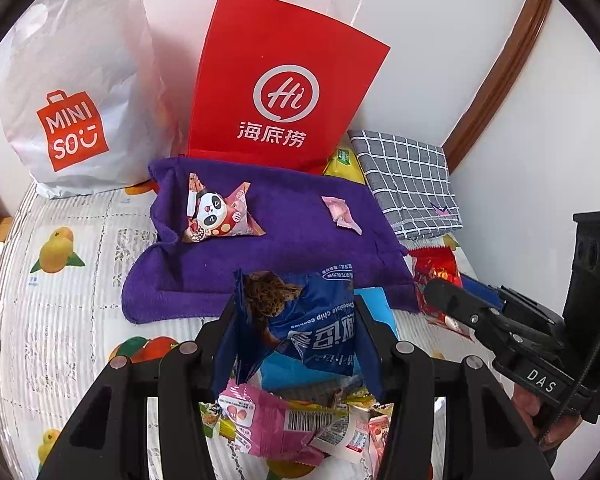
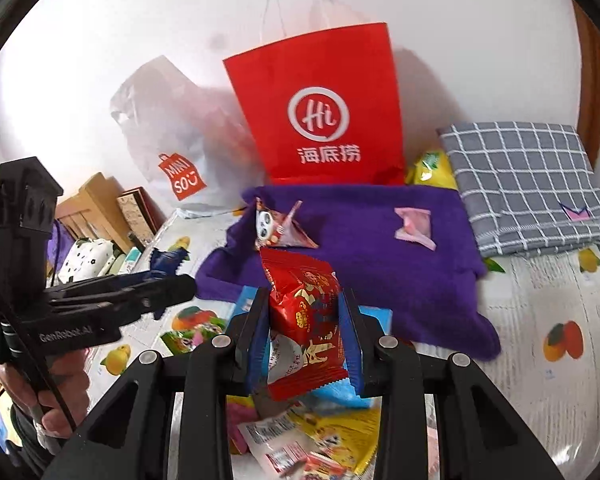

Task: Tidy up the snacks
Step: 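Carry the blue chip bag with the left tool while the right tool carries the red packet to the towel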

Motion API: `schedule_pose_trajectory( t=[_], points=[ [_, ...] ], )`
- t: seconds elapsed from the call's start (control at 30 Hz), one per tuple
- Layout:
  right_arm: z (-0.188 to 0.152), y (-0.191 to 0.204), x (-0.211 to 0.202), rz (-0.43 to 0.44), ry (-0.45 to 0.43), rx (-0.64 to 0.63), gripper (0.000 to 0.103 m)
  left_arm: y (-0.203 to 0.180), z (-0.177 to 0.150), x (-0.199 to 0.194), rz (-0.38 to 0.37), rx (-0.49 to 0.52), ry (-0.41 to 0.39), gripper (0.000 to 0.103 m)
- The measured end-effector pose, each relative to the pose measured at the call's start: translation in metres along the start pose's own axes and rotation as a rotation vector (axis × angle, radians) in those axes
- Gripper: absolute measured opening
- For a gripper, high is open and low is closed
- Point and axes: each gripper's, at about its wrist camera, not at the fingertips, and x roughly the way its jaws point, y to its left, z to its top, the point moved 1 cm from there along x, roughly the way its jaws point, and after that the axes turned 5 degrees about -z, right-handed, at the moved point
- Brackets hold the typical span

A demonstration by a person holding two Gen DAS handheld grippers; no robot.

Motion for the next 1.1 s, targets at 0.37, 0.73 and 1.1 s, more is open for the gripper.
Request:
schedule_pose_trajectory(
  t=[0.37, 0.73, 1.1],
  points=[
    [0.022, -0.017, 0.018, -0.056, -0.016, 0.018, 0.034, 0.013, 0.014, 0.012, 0.031, -0.010, 0.017, 0.049],
    [0.035, -0.042, 0.052, -0.086, 0.007, 0.060, 0.034, 0.032, 0.033, 0.033, 0.062, -0.014, 0.048, 0.049],
    [0.042, -0.067, 0.085, -0.135, 0.041, 0.068, 0.033, 0.065, 0.049, 0.053, 0.094, -0.071, 0.067, 0.049]
  ],
)
